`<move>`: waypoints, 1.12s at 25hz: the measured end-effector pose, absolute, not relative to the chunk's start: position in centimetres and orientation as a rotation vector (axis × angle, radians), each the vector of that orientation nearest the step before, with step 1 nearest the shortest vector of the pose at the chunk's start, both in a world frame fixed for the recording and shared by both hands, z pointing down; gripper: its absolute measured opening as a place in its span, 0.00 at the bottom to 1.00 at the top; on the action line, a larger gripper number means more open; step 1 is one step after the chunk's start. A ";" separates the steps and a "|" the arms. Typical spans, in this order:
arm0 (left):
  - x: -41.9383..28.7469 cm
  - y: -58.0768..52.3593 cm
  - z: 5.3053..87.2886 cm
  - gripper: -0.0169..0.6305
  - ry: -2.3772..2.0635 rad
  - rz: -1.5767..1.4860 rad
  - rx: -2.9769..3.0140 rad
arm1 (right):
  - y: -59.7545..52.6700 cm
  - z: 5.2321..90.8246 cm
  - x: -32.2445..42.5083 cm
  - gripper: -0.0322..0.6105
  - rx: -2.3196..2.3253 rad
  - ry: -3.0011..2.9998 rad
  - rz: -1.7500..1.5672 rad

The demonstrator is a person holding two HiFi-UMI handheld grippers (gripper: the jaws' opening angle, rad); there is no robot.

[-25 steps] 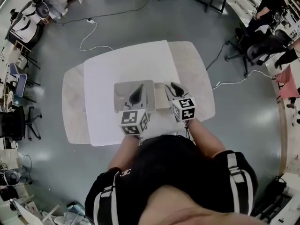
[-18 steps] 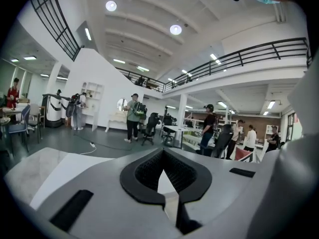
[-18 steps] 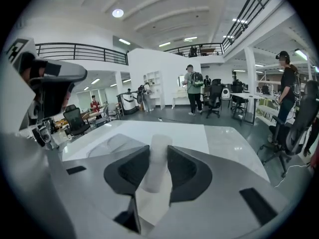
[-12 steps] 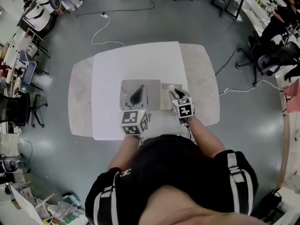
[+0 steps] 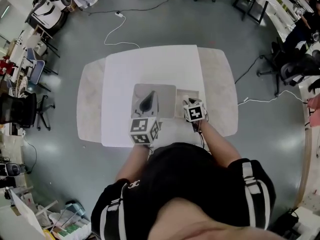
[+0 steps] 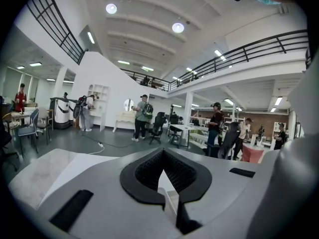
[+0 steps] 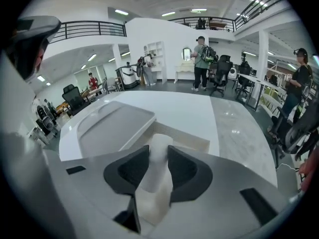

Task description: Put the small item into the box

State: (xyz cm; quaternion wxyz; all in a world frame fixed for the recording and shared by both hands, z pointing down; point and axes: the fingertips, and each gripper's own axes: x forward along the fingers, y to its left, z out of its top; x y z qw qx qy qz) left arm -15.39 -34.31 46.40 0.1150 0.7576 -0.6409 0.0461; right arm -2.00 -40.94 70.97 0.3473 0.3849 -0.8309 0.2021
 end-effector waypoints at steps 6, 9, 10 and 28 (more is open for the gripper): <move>-16.1 -34.1 45.9 0.03 -1.906 0.138 2.209 | -40.5 72.7 -2.4 0.22 0.946 -2.092 0.609; -16.2 -33.9 45.8 0.03 -1.916 0.138 2.201 | -41.0 72.7 -2.6 0.23 0.954 -2.109 0.591; -16.2 -33.8 45.8 0.03 -1.916 0.139 2.201 | -41.0 72.7 -2.4 0.23 0.960 -2.106 0.588; -14.0 -34.3 46.2 0.03 -1.834 0.130 2.268 | -42.2 63.6 -0.6 0.11 1.214 -2.352 0.515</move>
